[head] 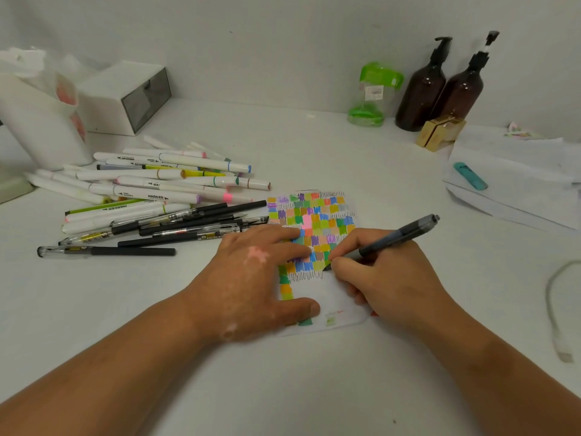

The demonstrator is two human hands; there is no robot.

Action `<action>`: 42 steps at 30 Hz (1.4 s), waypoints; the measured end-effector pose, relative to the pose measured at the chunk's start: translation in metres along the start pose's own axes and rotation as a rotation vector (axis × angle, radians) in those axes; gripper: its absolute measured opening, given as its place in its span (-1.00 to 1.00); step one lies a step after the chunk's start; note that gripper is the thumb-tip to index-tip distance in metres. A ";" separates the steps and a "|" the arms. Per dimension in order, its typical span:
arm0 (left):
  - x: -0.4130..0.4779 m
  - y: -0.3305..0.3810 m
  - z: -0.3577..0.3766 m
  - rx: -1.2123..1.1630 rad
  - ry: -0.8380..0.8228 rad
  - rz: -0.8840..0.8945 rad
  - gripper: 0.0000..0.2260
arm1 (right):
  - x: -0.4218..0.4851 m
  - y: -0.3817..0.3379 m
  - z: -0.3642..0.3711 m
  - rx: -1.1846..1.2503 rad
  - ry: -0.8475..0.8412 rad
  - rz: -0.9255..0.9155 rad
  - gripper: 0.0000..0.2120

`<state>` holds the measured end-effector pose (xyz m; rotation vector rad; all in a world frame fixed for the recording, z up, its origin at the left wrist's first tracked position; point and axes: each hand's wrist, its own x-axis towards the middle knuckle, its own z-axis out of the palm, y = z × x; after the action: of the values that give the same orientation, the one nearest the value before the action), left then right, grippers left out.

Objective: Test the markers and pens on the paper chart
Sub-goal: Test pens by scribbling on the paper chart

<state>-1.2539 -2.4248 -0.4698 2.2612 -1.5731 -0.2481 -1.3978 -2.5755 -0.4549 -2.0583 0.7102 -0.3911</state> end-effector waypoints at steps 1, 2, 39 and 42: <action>0.000 0.000 0.000 0.002 -0.002 -0.001 -0.27 | 0.000 0.000 0.000 -0.010 -0.002 0.000 -0.89; 0.000 0.000 0.000 0.004 -0.005 -0.001 -0.27 | 0.001 0.001 0.001 -0.021 -0.005 0.001 -0.90; 0.001 -0.009 0.002 -0.047 0.038 0.037 -0.34 | 0.009 0.028 -0.085 1.524 -0.086 0.105 -0.38; 0.001 -0.009 0.002 -0.069 0.052 0.042 -0.34 | 0.007 0.027 -0.086 1.477 -0.075 0.125 -0.38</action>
<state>-1.2464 -2.4229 -0.4754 2.1627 -1.5591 -0.2268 -1.4459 -2.6481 -0.4303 -0.6205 0.2835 -0.5268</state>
